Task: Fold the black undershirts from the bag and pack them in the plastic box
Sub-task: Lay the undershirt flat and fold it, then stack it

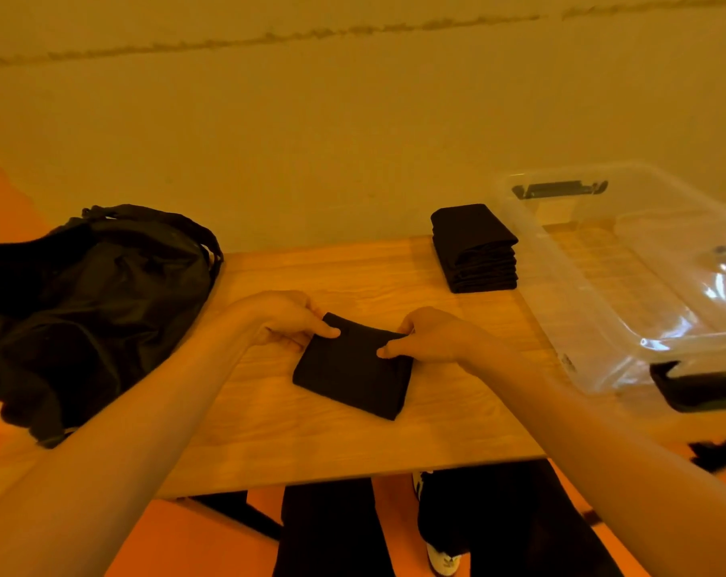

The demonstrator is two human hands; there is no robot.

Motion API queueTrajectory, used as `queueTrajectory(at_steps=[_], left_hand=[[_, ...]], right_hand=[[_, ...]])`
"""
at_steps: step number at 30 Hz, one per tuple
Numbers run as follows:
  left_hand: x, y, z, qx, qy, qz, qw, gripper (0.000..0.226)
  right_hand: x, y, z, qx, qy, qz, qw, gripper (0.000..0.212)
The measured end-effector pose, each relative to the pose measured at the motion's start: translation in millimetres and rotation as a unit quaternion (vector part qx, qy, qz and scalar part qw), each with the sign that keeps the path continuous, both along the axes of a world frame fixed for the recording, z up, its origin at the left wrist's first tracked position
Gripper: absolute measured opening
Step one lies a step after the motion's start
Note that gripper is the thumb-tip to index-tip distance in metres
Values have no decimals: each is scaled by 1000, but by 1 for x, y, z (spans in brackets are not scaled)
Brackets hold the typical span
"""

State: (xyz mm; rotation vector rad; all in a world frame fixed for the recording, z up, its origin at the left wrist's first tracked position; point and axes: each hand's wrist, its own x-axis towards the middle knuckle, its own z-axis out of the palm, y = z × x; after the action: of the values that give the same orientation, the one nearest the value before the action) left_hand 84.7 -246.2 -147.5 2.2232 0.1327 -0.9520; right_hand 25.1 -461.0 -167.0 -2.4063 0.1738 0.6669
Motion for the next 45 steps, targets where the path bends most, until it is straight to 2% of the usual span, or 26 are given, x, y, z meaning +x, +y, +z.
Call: queueTrajectory(at_steps=[2, 5, 10, 13, 15, 17, 19, 20, 22, 24, 26, 31, 35, 38, 43, 45], left_hand=[[-2, -1, 0, -23, 2, 8, 1000, 28], [-6, -16, 0, -60, -40, 15, 997, 15], [-4, -60, -11, -156, -97, 31, 983, 24], [-7, -96, -18, -150, -132, 10, 980, 21], [-10, -121, -20, -119, -196, -17, 973, 21], [-16, -136, -20, -49, -318, -52, 945, 16], [-37, -135, -18, -20, -427, -93, 899, 10], [-50, -129, -21, -19, -480, -131, 867, 13], [-77, -113, -33, -6, -531, -241, 812, 39], [-97, -101, -47, 58, -495, -359, 790, 61], [-103, -95, -61, 124, -450, -422, 777, 70], [-80, -102, -68, 130, -416, -453, 777, 75], [-43, -126, -64, 126, -393, -523, 746, 74], [-17, -139, -62, 139, -415, -560, 703, 69], [-28, -126, -55, 95, -489, -507, 704, 65], [-49, -119, -62, 88, -479, -517, 704, 69]], right_hand=[[-5, -1, -2, 25, 6, -21, 999, 41], [-15, -7, -2, 43, 10, -51, 998, 31], [-47, -40, 0, 75, -6, -103, 992, 31], [-72, -66, -1, 49, -41, -137, 988, 34], [-86, -81, -3, 0, -59, -145, 988, 38], [-101, -91, -6, -93, -97, -134, 982, 39], [-115, -90, -14, -228, -205, -106, 946, 42], [-121, -86, -18, -273, -267, -87, 920, 44], [-128, -75, -25, -284, -368, -40, 885, 48], [-131, -69, -39, -248, -392, 13, 886, 54], [-137, -63, -54, -247, -357, 57, 899, 64], [-144, -64, -68, -254, -330, 54, 907, 68], [-140, -71, -68, -264, -331, 0, 906, 68], [-133, -75, -70, -276, -324, -31, 904, 65], [-122, -71, -71, -285, -317, -65, 902, 67], [-125, -69, -71, -284, -326, -68, 899, 69]])
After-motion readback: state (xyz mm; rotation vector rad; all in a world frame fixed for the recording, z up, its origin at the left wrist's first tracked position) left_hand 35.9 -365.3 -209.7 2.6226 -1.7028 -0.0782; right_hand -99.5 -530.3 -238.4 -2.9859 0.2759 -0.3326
